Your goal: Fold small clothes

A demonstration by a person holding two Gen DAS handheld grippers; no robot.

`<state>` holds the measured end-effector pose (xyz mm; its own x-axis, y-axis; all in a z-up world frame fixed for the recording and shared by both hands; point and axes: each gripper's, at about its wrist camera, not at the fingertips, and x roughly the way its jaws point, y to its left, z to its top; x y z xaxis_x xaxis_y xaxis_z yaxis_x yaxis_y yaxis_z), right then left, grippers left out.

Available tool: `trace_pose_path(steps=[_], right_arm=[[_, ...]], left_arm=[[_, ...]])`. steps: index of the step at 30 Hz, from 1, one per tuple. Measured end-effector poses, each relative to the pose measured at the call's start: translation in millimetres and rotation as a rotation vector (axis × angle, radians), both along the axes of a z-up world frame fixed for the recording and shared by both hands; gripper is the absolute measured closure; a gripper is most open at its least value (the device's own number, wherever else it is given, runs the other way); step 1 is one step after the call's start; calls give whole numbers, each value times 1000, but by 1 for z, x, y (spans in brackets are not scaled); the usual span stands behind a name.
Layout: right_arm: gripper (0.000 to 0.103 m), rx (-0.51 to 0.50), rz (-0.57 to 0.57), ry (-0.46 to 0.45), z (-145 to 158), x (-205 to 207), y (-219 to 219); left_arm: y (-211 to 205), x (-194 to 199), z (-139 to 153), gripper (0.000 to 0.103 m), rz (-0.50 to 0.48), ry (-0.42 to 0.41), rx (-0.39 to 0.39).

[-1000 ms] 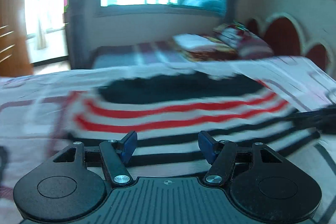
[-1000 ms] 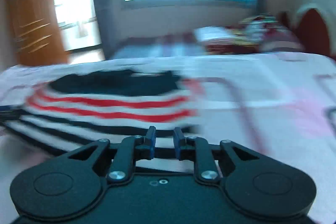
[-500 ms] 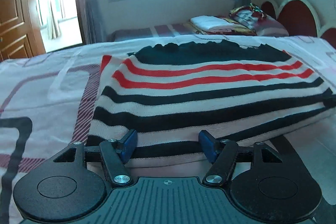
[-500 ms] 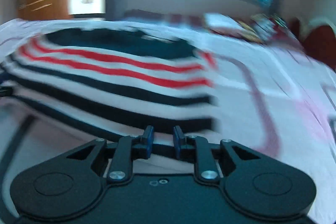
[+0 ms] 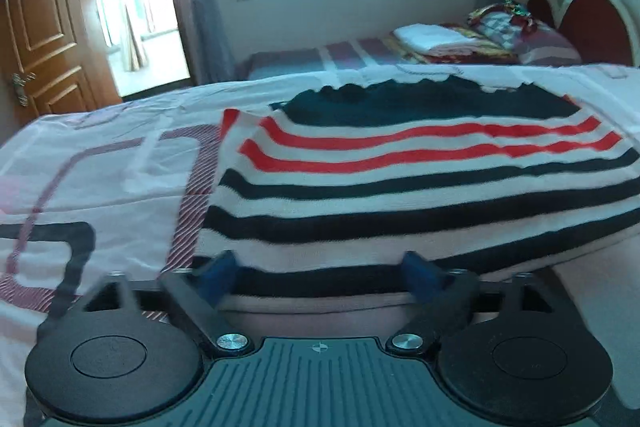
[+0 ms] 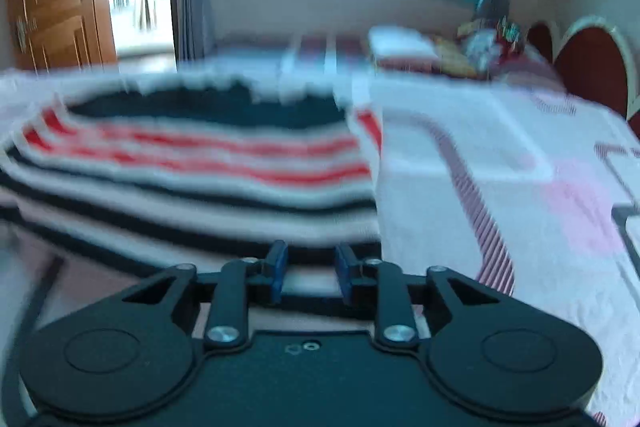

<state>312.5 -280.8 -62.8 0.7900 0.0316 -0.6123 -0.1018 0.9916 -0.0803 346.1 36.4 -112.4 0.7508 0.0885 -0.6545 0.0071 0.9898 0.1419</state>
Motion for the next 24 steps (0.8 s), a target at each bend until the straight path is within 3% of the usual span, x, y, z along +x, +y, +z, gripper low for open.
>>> trace_pose_path(steps=[3, 10, 16, 21, 23, 24], right_arm=[[73, -85, 20, 137, -22, 14, 14], [72, -88, 2, 116, -21, 16, 16], [72, -17, -5, 28, 5, -5, 14], [72, 25, 18, 23, 16, -15, 16], [72, 41, 26, 30, 17, -15, 18], [72, 51, 28, 35, 18, -15, 20]], left_arm=[[6, 2, -4, 13, -4, 27, -27], [5, 3, -3, 13, -12, 41, -17], [11, -18, 12, 13, 38, 42, 15], [41, -38, 7, 13, 118, 49, -209], [57, -38, -2, 34, 152, 73, -374], [67, -37, -7, 34, 185, 71, -478]])
